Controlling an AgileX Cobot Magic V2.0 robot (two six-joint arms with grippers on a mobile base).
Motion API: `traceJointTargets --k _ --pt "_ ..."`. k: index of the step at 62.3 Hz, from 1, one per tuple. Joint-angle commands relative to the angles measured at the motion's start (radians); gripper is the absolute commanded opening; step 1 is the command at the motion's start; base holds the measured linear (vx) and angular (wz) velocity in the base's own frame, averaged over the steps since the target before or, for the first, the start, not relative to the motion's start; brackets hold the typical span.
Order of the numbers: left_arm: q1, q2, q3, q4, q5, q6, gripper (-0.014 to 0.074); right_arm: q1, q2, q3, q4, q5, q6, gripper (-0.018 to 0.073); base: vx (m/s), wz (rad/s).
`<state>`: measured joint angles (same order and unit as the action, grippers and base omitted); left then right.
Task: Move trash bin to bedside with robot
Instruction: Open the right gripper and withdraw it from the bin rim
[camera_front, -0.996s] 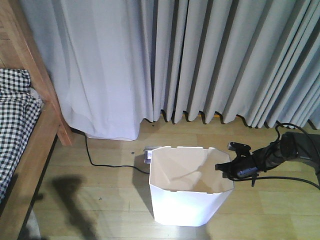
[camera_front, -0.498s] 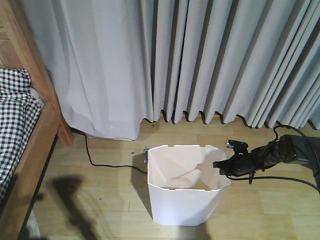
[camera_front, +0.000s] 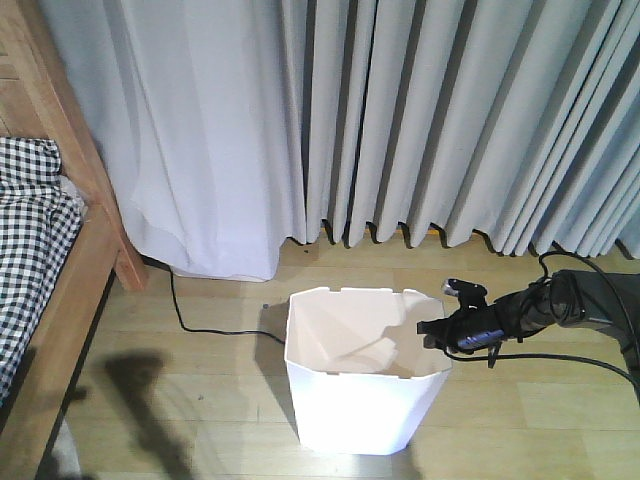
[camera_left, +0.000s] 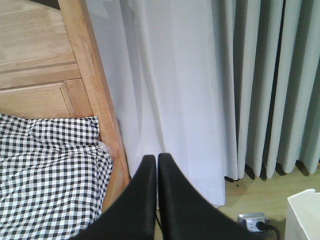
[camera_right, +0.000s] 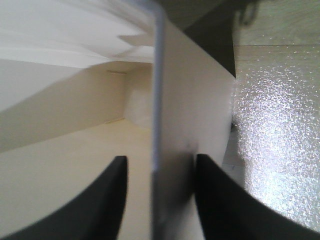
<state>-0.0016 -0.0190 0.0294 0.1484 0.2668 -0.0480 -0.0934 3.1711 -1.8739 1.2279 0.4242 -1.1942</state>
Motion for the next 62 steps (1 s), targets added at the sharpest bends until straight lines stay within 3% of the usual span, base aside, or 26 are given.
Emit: traceJointTargets --k 1,10,27,38,48,62 --pt "-0.006 -0.010 0.029 -0.001 -0.073 -0.008 -0.0006 -0.007 -0.066 -0.013 0.007 0.063 -0.004 0.0394 0.00 0.00" --pt "-0.006 -0.010 0.029 -0.001 -0.073 -0.008 -0.0006 -0.037 -0.092 -0.013 -0.062 0.102 0.033 0.0431 0.00 0.00" --pt "-0.006 -0.010 0.029 -0.001 -0.073 -0.008 -0.0006 -0.075 -0.167 -0.013 -0.332 0.125 0.346 0.0426 0.00 0.00" --pt "-0.006 -0.010 0.029 -0.001 -0.073 -0.008 -0.0006 -0.070 -0.230 -0.009 -0.404 0.166 0.382 0.0423 0.00 0.00" --pt "-0.006 -0.010 0.029 -0.001 -0.073 -0.008 -0.0006 -0.081 -0.264 -0.009 -0.522 0.230 0.505 0.0400 0.00 0.00" --pt "-0.006 -0.010 0.029 -0.001 -0.073 -0.008 -0.0006 -0.083 -0.311 -0.009 -0.562 0.353 0.490 0.0347 0.00 0.00"
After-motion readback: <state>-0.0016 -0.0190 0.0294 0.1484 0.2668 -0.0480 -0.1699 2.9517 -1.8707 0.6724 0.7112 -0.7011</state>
